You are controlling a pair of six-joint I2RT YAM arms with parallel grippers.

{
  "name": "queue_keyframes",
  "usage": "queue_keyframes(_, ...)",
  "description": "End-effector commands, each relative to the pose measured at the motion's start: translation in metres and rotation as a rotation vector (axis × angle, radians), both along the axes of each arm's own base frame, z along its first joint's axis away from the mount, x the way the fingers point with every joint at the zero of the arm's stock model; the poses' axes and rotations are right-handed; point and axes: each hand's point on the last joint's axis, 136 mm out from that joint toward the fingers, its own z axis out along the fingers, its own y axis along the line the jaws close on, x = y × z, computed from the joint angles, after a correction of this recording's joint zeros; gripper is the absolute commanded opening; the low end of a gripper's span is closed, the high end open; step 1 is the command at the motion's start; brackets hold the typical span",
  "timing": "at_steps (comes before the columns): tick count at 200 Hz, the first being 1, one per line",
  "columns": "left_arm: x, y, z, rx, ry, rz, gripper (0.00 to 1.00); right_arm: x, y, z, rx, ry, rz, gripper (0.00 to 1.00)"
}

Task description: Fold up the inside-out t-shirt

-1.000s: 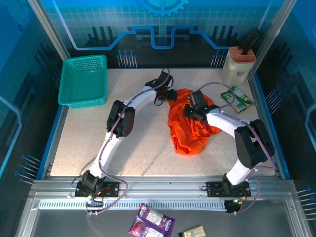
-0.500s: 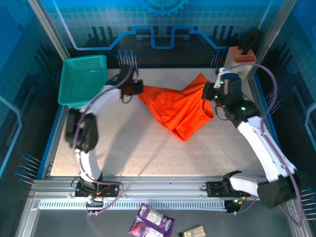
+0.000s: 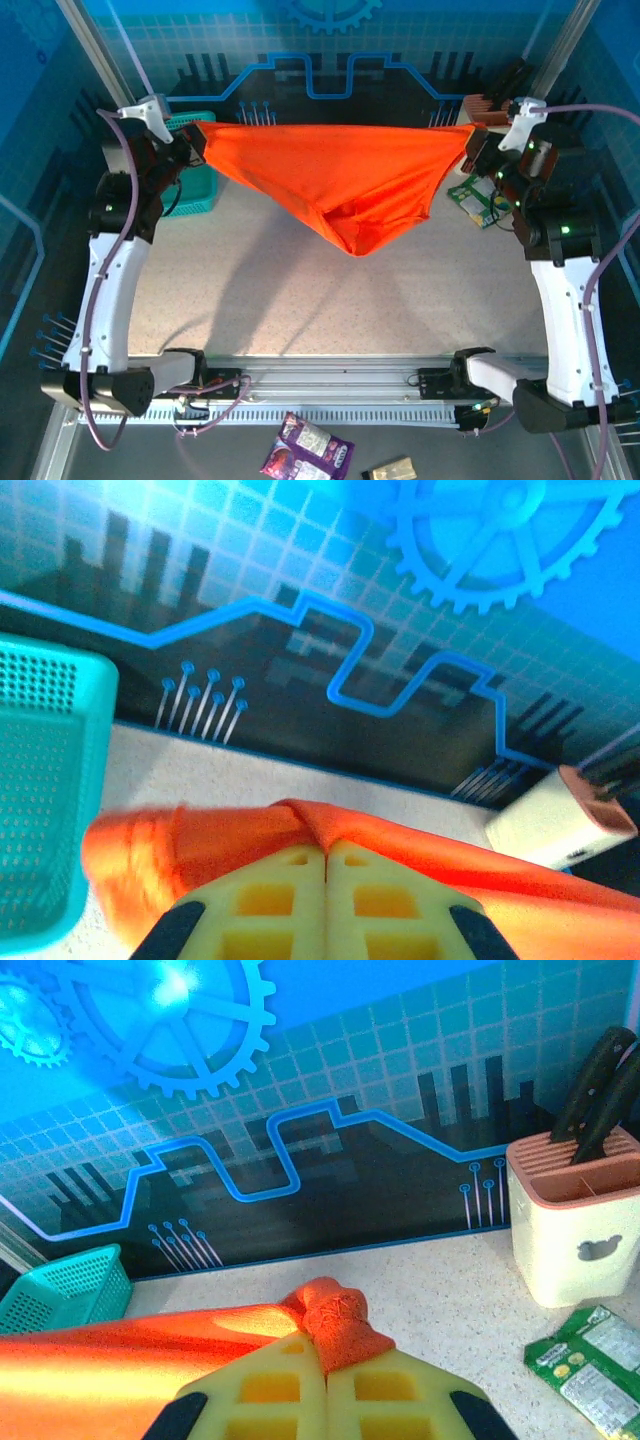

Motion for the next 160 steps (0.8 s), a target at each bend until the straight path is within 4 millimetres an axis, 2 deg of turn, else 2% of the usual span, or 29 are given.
queue_keyframes(1,0.022,-0.016,-0.065,-0.045,0.225,-0.113,0.0,0.035,-0.003,-0.028,-0.02,0.098,0.005,0.0)
queue_keyframes(14,0.036,-0.029,-0.099,-0.085,0.307,-0.178,0.0,0.059,-0.004,-0.06,-0.034,0.187,-0.004,0.0)
queue_keyframes(34,0.057,-0.038,-0.167,-0.129,0.453,-0.203,0.0,0.091,-0.008,-0.125,-0.051,0.368,-0.018,0.04)
queue_keyframes(47,0.065,-0.041,-0.205,-0.15,0.529,-0.208,0.0,0.102,-0.012,-0.163,-0.079,0.503,-0.038,0.17)
queue_keyframes(64,0.069,-0.047,-0.234,-0.17,0.58,-0.214,0.0,0.1,-0.006,-0.193,-0.115,0.617,-0.03,0.33)
queue_keyframes(81,0.068,-0.05,-0.249,-0.171,0.6,-0.209,0.0,0.089,0.012,-0.206,-0.138,0.64,0.019,0.42)
queue_keyframes(101,0.067,-0.051,-0.257,-0.178,0.61,-0.202,0.0,0.067,0.042,-0.225,-0.154,0.668,0.1,0.47)
queue_keyframes(160,0.059,-0.051,-0.257,-0.161,0.609,-0.196,0.0,-0.025,0.16,-0.336,-0.234,0.901,0.404,0.55)
